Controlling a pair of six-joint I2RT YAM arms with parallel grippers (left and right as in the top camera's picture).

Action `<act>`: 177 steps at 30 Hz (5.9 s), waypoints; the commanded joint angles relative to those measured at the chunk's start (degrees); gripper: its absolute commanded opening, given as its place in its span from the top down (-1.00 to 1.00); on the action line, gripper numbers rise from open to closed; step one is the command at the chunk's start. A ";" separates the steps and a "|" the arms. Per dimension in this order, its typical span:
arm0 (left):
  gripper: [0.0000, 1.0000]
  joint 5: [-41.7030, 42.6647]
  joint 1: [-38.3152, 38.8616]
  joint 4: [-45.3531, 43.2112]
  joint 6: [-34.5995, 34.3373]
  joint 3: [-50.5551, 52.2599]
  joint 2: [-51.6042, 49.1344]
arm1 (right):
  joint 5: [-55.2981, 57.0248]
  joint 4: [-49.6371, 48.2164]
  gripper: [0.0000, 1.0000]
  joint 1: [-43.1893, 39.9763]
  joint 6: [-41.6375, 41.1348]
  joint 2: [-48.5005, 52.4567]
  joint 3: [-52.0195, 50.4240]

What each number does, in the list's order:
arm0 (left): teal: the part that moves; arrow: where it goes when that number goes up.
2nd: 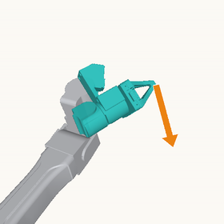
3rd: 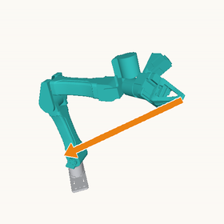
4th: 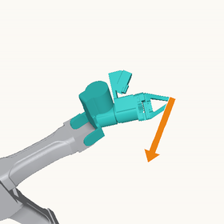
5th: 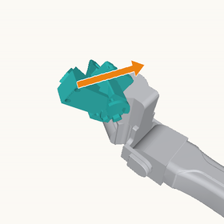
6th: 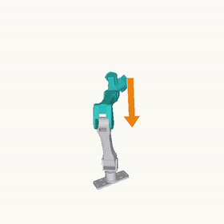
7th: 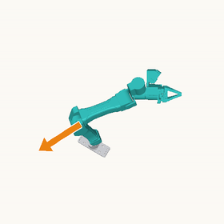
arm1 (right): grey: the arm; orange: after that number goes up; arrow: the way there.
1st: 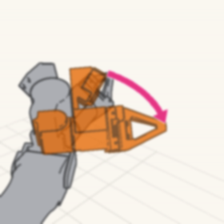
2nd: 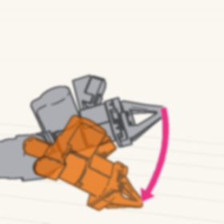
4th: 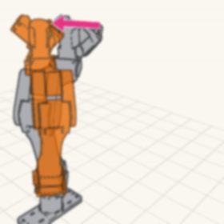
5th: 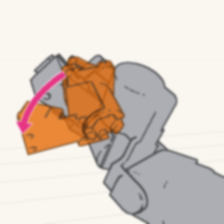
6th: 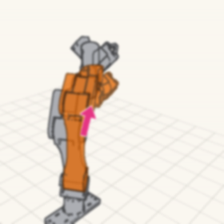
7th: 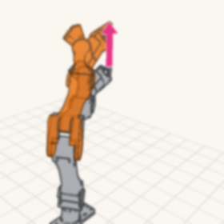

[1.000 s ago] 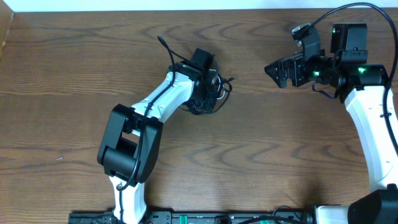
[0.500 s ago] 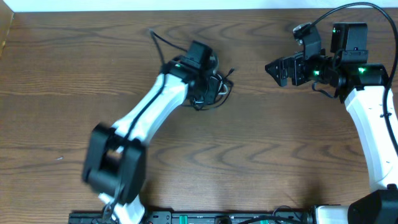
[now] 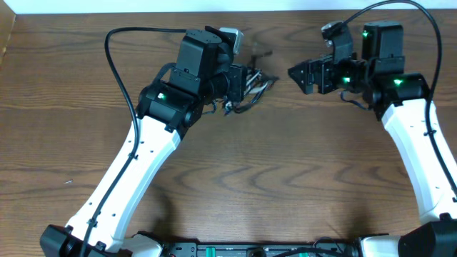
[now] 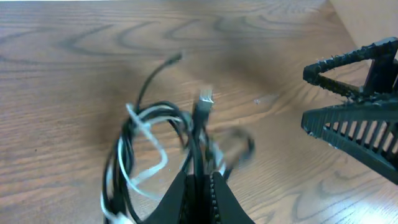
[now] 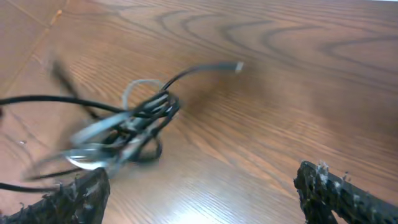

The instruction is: Untangle cables

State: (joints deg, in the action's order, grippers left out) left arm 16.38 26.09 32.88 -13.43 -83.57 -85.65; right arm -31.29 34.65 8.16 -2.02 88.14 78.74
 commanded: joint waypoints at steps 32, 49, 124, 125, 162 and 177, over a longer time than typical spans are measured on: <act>0.85 -0.57 -0.02 -4.72 -9.57 -0.87 -0.20 | 1.99 3.32 -0.05 9.20 -17.70 7.65 1.01; 0.85 -1.01 -0.02 -4.68 -9.35 -0.76 -0.26 | -4.28 10.34 0.07 11.82 -21.55 12.26 0.98; 0.85 -13.79 -8.87 6.05 -11.76 -0.66 -1.57 | -6.01 26.47 0.98 -11.52 5.95 1.49 9.86; 0.84 -13.51 -8.87 6.03 -11.76 -0.66 -1.75 | -5.99 26.47 0.98 -10.51 5.95 0.26 11.06; -0.18 -2.93 -2.71 6.21 2.84 0.96 -7.56 | 7.54 15.19 0.28 -7.04 -10.54 -6.62 25.03; -0.18 4.00 1.95 14.78 -4.90 0.96 -20.57 | 8.90 23.87 -0.21 -9.73 -7.06 4.26 25.03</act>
State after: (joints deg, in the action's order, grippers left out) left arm 17.98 27.05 47.03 -14.74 -82.89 -104.92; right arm -22.63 58.26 -1.43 -10.57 92.14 103.44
